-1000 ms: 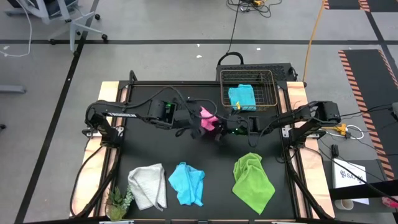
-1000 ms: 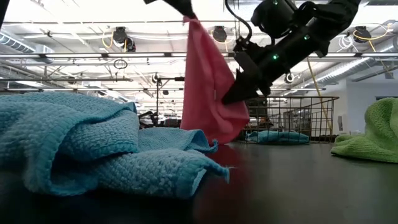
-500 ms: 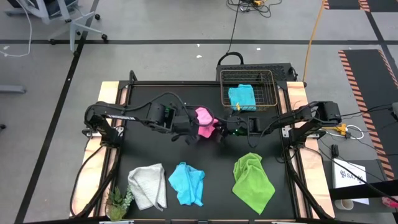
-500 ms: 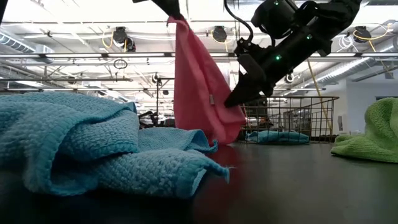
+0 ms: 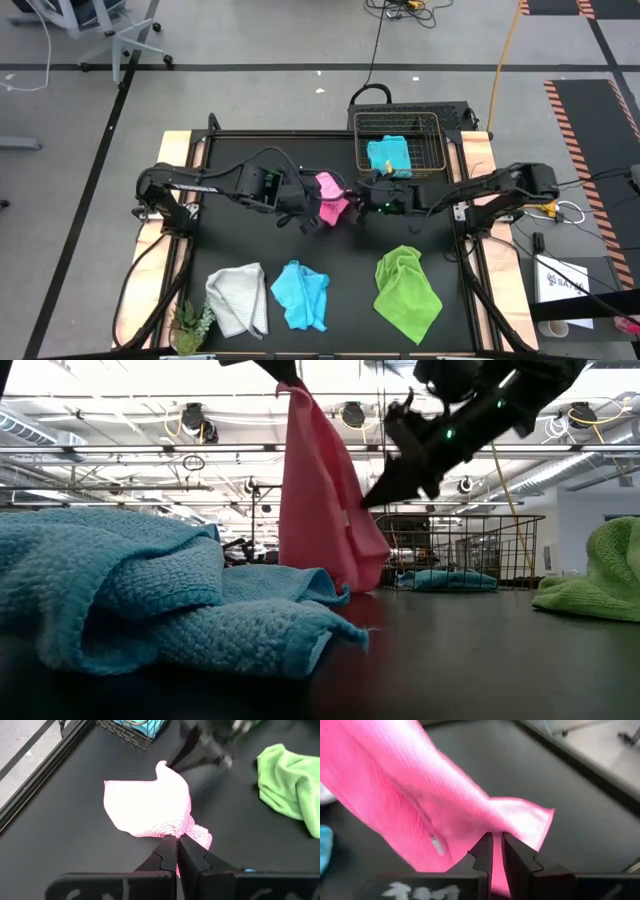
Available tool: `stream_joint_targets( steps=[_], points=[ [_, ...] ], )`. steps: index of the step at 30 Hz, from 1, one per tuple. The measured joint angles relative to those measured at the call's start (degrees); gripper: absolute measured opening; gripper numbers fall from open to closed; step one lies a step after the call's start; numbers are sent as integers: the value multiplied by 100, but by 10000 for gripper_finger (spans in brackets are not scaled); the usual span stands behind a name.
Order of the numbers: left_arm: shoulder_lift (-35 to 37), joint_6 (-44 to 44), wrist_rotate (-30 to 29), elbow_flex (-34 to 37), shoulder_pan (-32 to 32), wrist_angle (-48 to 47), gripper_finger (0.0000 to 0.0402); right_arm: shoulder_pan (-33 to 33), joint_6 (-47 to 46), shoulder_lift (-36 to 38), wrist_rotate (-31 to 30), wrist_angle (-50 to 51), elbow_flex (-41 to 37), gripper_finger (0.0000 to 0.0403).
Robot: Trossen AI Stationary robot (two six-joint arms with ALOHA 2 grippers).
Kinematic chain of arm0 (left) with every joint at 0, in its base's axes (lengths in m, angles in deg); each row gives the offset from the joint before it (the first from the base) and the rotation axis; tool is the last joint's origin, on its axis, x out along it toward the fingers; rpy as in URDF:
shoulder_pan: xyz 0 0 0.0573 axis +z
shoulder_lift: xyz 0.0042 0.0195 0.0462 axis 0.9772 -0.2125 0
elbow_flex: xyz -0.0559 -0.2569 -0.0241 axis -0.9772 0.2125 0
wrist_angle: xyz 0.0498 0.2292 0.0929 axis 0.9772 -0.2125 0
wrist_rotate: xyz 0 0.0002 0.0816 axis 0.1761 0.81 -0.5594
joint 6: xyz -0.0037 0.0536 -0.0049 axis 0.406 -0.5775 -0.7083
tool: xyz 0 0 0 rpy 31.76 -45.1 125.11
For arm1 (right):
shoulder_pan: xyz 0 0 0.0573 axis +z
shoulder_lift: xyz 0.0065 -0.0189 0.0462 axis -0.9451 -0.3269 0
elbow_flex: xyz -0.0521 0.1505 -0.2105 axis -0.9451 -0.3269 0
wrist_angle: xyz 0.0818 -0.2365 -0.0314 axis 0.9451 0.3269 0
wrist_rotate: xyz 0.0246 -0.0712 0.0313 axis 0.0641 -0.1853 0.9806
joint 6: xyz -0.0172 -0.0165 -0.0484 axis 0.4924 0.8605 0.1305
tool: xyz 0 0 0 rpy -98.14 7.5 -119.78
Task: Fold microfiber towels
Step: Fold the pink towel
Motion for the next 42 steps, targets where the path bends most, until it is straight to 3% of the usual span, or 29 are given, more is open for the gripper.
stream_joint_targets(
  steps=[5,9,16,27,35,42],
  points=[
    [0,-119,102,2,-134,26,3,-69,438,682,-348,-22,2,28],
    [0,-167,-308,2,-87,134,5,-113,501,1062,-441,-5,2,28],
    [-2,-540,-436,2,383,503,4,252,458,1152,53,3,42,20],
    [-2,-770,-417,2,896,781,3,709,15,-47,362,-143,146,11],
    [-4,-745,-420,2,901,853,4,677,-103,-1356,608,-1518,335,1],
    [-4,-675,-215,2,739,772,4,434,557,-1731,388,-1277,773,0]
  ],
)
